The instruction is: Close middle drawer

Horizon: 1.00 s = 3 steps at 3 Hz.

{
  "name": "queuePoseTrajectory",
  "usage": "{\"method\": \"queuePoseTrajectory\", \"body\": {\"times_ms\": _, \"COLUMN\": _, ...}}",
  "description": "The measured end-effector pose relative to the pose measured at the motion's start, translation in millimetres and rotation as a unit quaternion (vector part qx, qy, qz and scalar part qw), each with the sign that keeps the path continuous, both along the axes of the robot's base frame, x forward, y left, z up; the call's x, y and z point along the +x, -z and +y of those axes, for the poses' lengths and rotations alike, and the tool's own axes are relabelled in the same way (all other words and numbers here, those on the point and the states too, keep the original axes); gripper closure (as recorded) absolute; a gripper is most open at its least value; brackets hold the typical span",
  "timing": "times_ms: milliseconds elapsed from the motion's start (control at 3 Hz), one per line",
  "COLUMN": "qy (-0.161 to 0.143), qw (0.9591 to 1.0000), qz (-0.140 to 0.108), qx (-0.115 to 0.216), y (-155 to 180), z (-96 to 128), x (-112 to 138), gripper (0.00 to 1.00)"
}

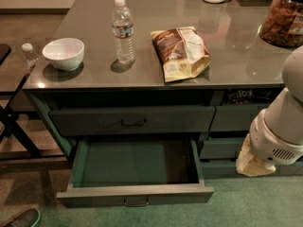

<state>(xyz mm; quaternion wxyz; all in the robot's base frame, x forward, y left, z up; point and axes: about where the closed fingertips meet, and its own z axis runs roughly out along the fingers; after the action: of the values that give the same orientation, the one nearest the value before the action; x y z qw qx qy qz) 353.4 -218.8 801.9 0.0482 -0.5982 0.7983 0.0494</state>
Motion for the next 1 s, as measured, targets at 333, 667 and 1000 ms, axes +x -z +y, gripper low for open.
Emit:
{"method": "queuePoseTrajectory", "body": {"times_ms": 333, "qy": 0.0, "qw": 1.0, "qz": 0.0, "qx": 0.0, "y": 0, "z": 0, "x": 0, "gripper": 1.0}}
{"method": "queuePoseTrajectory", "body": {"times_ms": 667, "qy": 0.009, "qw": 0.9995, "qz": 0.03, "qx": 0.009, "y": 43, "z": 5, "x": -14, "gripper": 1.0}}
{"method": "queuePoseTrajectory", "body": {"times_ms": 1000, "qy": 0.026, "qw": 0.9947, "qz": 0.098, "qx": 0.018, "y": 141, "z": 12, "x": -40, "gripper": 1.0}}
